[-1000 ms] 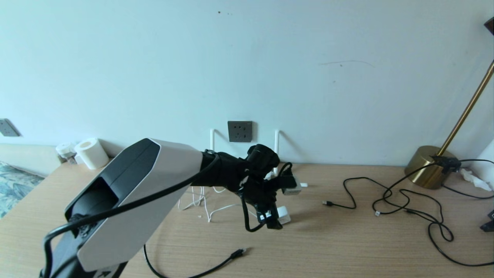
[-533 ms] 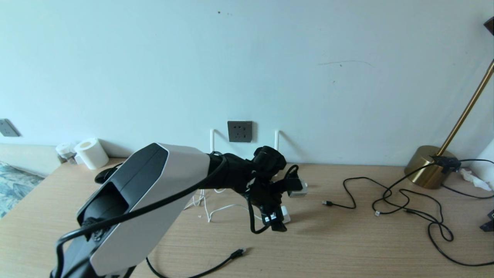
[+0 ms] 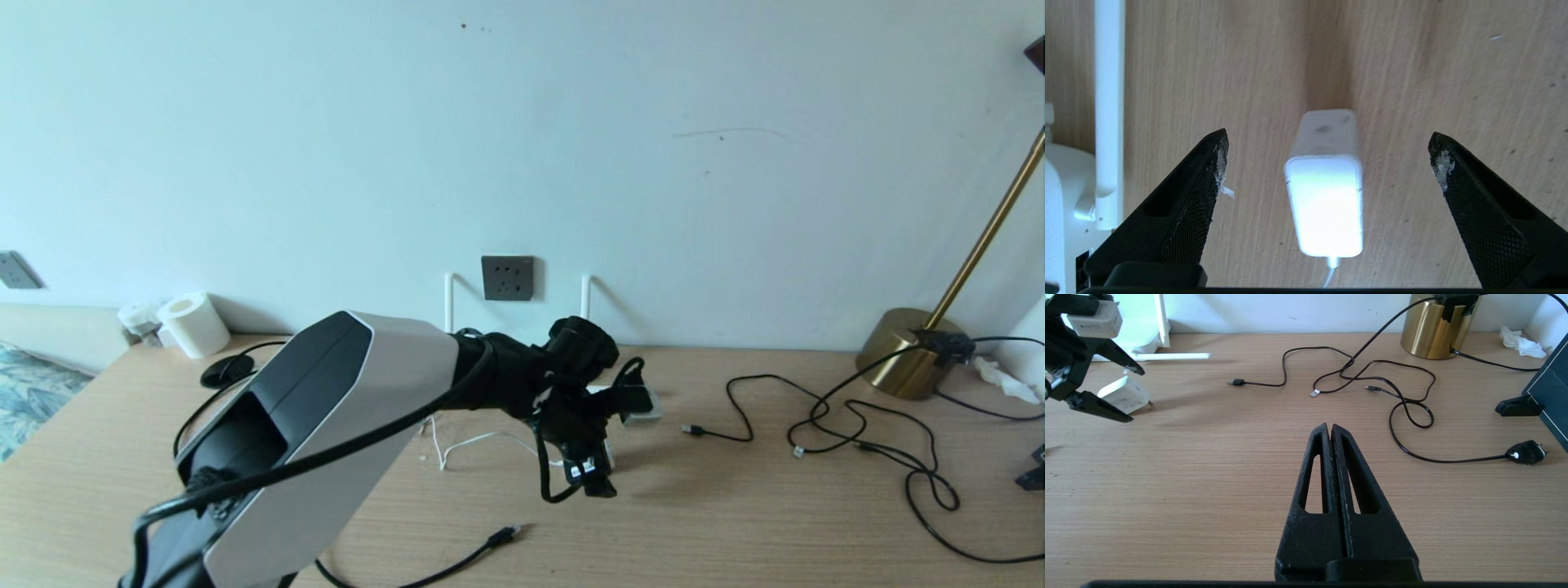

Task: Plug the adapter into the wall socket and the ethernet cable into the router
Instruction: Pick up plug

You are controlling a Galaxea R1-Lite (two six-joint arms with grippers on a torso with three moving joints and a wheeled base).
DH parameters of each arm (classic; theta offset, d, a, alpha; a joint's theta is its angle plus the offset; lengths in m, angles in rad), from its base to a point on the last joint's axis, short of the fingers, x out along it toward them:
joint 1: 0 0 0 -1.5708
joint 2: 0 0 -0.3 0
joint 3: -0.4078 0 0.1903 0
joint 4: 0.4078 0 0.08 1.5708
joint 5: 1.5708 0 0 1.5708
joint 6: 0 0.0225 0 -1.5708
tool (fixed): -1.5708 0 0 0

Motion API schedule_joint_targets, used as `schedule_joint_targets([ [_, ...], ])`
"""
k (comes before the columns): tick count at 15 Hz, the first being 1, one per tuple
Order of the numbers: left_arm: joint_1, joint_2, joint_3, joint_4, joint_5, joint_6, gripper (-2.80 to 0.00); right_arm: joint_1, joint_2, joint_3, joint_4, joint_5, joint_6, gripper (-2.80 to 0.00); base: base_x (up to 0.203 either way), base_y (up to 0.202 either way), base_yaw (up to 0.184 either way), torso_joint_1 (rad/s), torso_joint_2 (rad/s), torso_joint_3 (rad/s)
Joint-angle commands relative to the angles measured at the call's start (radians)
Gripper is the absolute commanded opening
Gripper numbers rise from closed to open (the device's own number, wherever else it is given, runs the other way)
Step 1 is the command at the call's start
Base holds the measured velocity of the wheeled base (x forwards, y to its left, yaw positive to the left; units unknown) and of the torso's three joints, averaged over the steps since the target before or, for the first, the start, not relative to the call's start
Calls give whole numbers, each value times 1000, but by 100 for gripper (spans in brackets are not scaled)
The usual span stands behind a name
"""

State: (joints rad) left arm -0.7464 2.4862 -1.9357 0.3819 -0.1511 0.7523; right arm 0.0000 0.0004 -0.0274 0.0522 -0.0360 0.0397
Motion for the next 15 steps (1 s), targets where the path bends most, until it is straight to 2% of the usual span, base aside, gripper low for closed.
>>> schedule_joint_targets([
  [1, -13, 2, 0, 2, 7, 4, 0, 0, -1, 0, 0, -1, 0, -280, 0, 0, 0, 0, 0, 0],
  [8, -14, -4, 0, 18, 41, 2, 0, 0, 0, 0, 0, -1, 0, -280, 0, 0, 0, 0, 0, 0],
  [15, -14, -10, 0, 37, 42, 4, 0, 0, 0, 0, 0, -1, 0, -280, 0, 0, 0, 0, 0, 0],
])
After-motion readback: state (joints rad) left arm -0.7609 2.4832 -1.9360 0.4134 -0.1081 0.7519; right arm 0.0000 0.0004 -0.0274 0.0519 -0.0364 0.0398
